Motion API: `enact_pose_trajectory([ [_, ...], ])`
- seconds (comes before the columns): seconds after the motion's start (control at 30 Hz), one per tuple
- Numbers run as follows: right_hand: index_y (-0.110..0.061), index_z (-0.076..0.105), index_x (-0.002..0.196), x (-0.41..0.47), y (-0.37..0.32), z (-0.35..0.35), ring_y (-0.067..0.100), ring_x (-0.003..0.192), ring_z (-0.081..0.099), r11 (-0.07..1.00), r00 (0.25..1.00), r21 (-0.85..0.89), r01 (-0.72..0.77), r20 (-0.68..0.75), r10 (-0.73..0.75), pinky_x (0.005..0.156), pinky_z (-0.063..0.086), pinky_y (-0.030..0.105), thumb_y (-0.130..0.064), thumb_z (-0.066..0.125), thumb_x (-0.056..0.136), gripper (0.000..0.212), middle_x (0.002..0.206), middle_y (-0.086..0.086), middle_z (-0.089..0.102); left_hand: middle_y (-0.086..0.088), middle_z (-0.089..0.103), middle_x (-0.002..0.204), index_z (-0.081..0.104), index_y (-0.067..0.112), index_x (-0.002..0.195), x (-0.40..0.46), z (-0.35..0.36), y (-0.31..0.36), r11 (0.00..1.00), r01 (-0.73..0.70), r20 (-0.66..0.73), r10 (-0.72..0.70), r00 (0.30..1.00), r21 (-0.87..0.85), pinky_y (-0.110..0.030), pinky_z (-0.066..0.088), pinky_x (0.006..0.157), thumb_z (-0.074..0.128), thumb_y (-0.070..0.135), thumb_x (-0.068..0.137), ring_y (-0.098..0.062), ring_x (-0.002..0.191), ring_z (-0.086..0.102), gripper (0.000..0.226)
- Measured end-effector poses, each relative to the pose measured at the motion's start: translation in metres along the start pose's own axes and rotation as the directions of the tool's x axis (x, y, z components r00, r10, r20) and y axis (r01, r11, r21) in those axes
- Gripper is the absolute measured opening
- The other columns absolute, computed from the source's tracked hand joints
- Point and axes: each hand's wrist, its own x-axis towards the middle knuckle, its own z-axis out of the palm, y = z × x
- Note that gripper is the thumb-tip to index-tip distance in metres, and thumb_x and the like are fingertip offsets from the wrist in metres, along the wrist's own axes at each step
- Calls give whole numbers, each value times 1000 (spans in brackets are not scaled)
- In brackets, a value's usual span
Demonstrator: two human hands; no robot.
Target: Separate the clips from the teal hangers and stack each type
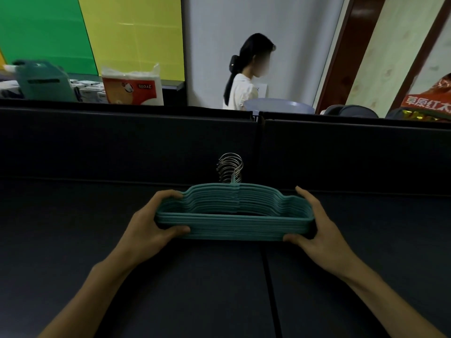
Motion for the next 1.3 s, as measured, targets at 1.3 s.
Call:
enact_pose_trajectory([
  [1.3, -55, 14, 141, -4, 2, -15, -20, 116, 40, 997, 997, -75, 28, 78, -22, 88, 30, -3, -21, 85, 63, 110, 123, -39, 46, 24, 57, 116, 47, 46, 120, -9, -14, 1, 1000, -17, 30, 17, 999, -14, -14, 48, 84, 83, 27, 61, 2, 106, 57, 72],
])
